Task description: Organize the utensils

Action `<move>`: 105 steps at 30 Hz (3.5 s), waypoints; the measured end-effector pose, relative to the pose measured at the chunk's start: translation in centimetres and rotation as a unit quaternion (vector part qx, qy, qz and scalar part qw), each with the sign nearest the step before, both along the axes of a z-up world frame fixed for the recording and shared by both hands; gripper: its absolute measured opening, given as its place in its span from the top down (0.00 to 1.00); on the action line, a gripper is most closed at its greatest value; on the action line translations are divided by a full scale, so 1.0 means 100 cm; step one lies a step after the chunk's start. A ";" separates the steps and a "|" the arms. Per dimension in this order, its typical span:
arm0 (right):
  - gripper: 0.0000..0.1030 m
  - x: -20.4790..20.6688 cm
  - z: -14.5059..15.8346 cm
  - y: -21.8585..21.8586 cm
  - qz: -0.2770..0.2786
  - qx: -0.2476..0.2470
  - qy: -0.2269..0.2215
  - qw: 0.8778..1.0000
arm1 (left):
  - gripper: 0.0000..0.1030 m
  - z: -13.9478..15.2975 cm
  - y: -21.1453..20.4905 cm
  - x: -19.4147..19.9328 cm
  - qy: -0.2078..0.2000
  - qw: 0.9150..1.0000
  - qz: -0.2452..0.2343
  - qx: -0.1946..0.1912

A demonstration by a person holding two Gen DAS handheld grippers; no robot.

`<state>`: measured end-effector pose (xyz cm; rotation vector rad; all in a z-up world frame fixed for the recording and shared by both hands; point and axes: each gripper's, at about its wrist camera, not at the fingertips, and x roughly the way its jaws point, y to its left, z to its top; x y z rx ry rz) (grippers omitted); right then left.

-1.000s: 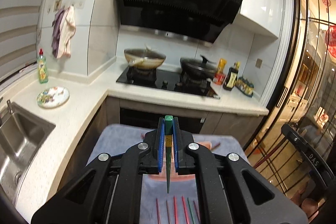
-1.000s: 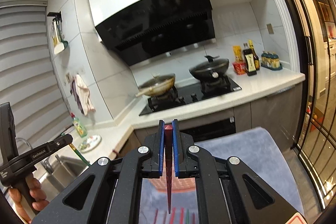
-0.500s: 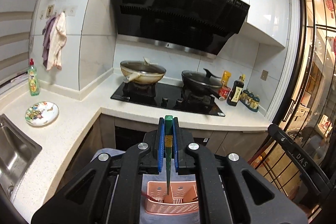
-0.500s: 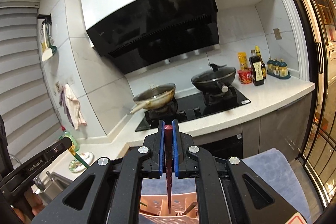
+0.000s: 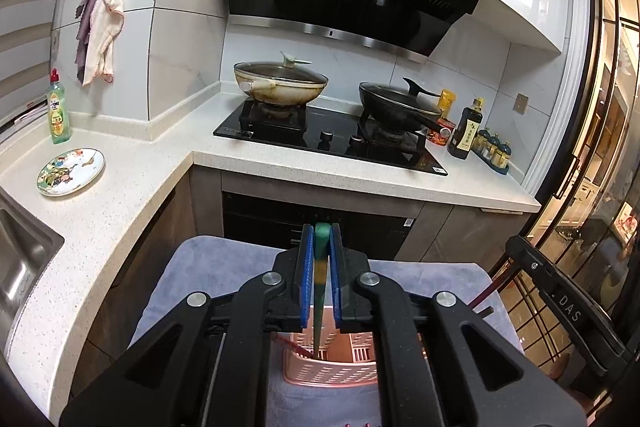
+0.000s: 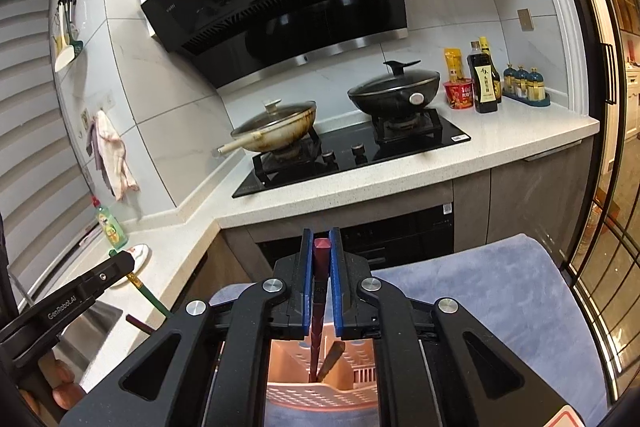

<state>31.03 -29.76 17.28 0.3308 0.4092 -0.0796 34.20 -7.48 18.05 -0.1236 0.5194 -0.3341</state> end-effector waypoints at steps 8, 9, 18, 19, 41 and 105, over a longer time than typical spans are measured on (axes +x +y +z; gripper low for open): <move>0.76 -0.016 0.010 0.001 0.002 -0.002 -0.012 1.000 | 0.54 0.008 0.006 -0.013 -0.011 1.000 0.008 0.000; 0.74 -0.019 0.012 0.002 0.002 -0.003 -0.014 1.000 | 0.50 0.009 0.006 -0.014 -0.012 1.000 0.008 0.001; 0.63 -0.068 0.023 0.017 0.025 -0.013 -0.027 0.999 | 0.38 0.015 0.017 -0.051 -0.026 0.999 0.011 0.019; 0.63 -0.077 0.022 0.019 0.029 -0.015 -0.027 0.999 | 0.38 0.014 0.019 -0.057 -0.026 0.999 0.011 0.022; 0.61 -0.207 -0.038 0.053 0.047 -0.053 0.037 0.997 | 0.38 -0.034 0.050 -0.168 -0.001 0.993 0.046 0.104; 0.93 -0.287 -0.224 0.072 0.043 -0.057 0.232 0.970 | 0.32 -0.213 0.054 -0.264 0.191 0.973 0.000 0.128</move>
